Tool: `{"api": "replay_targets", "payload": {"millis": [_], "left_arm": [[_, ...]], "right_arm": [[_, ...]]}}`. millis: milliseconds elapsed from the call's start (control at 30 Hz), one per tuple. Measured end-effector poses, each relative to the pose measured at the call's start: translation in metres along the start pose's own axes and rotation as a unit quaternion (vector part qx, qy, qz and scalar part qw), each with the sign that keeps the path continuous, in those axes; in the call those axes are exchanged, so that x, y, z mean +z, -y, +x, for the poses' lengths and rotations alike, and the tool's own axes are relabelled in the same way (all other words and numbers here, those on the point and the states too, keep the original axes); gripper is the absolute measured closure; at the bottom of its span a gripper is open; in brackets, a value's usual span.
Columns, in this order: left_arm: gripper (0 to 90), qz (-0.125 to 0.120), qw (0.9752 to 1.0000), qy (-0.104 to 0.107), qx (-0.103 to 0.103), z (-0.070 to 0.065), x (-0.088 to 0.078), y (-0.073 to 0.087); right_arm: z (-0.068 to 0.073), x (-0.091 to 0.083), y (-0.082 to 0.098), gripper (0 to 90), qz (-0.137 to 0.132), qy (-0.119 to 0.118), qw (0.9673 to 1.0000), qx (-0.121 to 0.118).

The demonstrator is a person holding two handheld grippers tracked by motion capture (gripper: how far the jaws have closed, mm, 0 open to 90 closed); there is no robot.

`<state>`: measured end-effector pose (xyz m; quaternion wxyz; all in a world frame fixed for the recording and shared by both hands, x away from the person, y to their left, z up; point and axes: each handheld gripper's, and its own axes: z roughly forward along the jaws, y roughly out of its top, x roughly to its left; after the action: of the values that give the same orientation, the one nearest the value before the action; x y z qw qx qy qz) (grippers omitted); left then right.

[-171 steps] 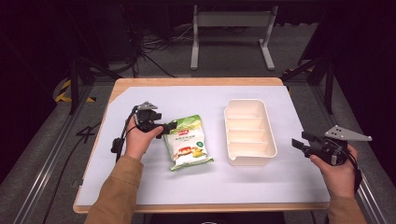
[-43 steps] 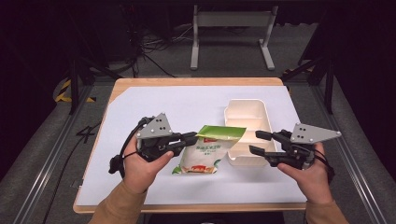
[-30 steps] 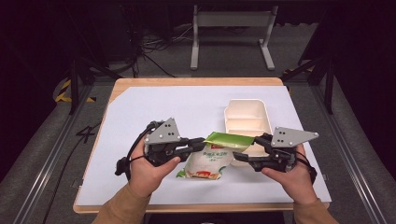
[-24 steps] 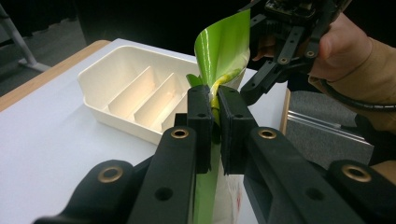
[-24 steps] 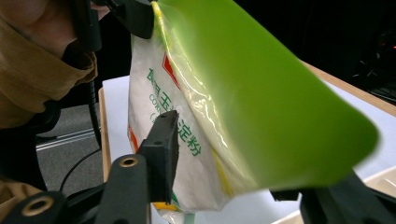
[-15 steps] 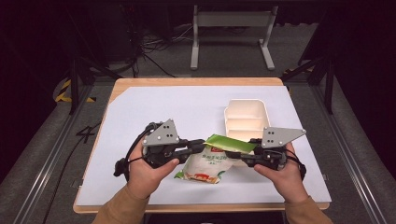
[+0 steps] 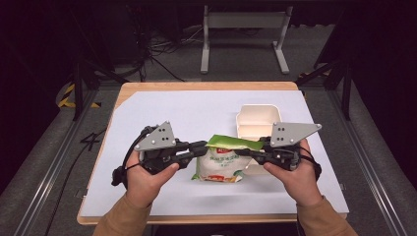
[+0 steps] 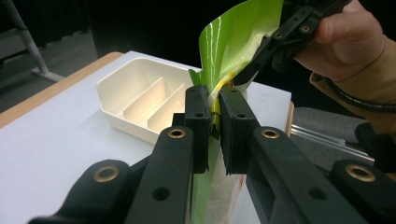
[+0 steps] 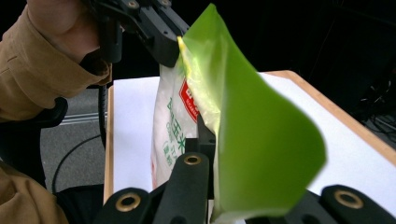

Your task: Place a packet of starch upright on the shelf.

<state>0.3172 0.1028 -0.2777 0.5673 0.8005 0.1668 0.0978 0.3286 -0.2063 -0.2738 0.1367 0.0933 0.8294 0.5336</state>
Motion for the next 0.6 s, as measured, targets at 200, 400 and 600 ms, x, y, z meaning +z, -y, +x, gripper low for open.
{"api": "replay_targets", "payload": {"millis": [200, 400, 600], "left_arm": [[67.6, -0.018, 0.9997, -0.013, -0.002, 0.000, -0.002, 0.000], [50.3, -0.035, 0.9992, -0.016, -0.012, 0.005, -0.006, 0.001], [40.0, -0.026, 0.9991, -0.029, -0.014, 0.010, -0.007, 0.002]], "right_arm": [[-0.001, -0.008, -0.017, 89.4, 0.007, 0.007, 0.9998, -0.015], [-0.005, -0.016, -0.032, 89.4, 0.022, 0.022, 0.9991, -0.028], [-0.013, -0.024, -0.043, 89.4, 0.027, 0.036, 0.9985, -0.032]]}}
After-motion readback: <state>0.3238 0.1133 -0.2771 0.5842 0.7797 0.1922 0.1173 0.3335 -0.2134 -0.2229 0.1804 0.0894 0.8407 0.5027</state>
